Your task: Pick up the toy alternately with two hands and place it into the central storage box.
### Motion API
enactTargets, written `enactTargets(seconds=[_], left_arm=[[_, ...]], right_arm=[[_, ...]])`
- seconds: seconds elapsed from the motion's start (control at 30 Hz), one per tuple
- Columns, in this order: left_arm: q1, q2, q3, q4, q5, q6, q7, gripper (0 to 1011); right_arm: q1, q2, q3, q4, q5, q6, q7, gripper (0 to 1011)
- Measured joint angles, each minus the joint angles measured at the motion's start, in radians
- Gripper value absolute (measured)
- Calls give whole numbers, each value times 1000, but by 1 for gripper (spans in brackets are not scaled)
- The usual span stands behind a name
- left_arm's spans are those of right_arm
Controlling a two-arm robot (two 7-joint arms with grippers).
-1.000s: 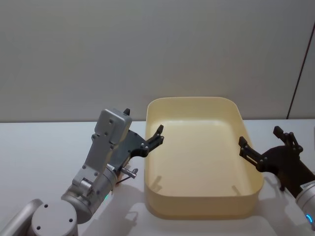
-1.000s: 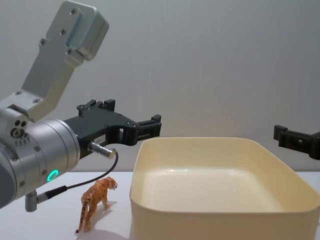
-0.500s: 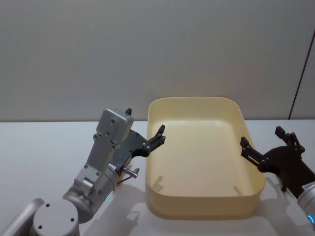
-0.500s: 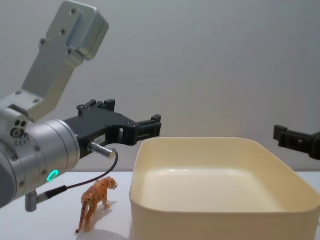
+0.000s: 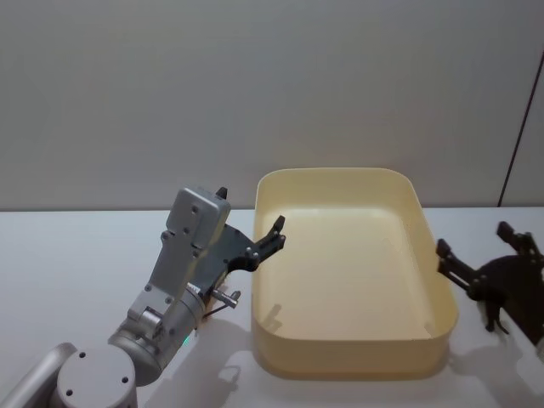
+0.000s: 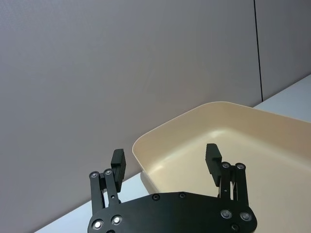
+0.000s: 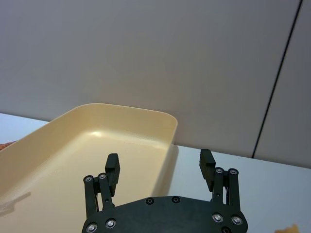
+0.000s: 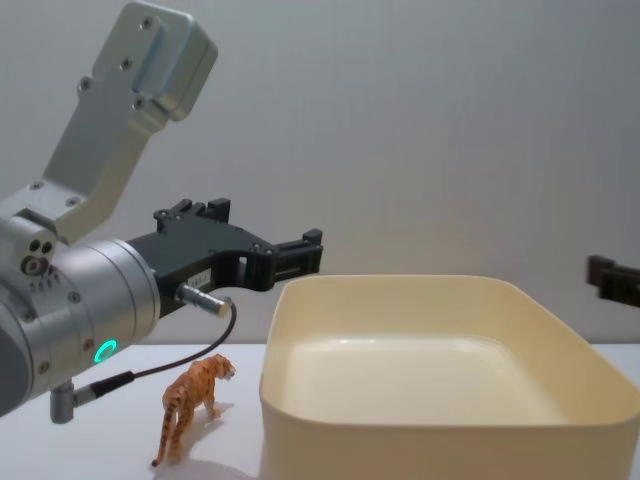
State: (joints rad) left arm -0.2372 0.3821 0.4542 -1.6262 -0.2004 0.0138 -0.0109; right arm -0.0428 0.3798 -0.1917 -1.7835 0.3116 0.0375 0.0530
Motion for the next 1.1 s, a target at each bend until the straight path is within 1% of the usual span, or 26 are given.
enactTargets(seconds=[0.07,0.2,0.23,0.33,0.43,0.6,0.7,0.8,0.9,1.1], left_arm=[[0,0,0,0,0,0,0,1001],[0,0,0,0,0,0,0,1001],[0,0,0,0,0,0,0,1001],[0,0,0,0,0,0,0,1001],[0,0,0,0,0,0,0,1001],[0,0,0,0,0,0,0,1001],[0,0,0,0,0,0,0,1001],[0,0,0,0,0,0,0,1001],[0,0,0,0,0,0,0,1001],[0,0,0,0,0,0,0,1001]], right_arm=[[-4,5,4,-3,3,0,-4,1001],[-42,45,37,-31,29,2,-36,1001],[-42,45,37,-31,29,2,-36,1001],[-78,77,67,-57,52,0,-65,1001],[-104,97,88,-73,65,-2,-82,1001],[-168,140,135,-103,97,-5,-125,1001],[-192,153,153,-110,108,-4,-140,1001],[-228,172,179,-117,126,3,-159,1001],[-249,183,193,-117,134,12,-167,1001],[-259,190,204,-96,139,31,-168,1001]])
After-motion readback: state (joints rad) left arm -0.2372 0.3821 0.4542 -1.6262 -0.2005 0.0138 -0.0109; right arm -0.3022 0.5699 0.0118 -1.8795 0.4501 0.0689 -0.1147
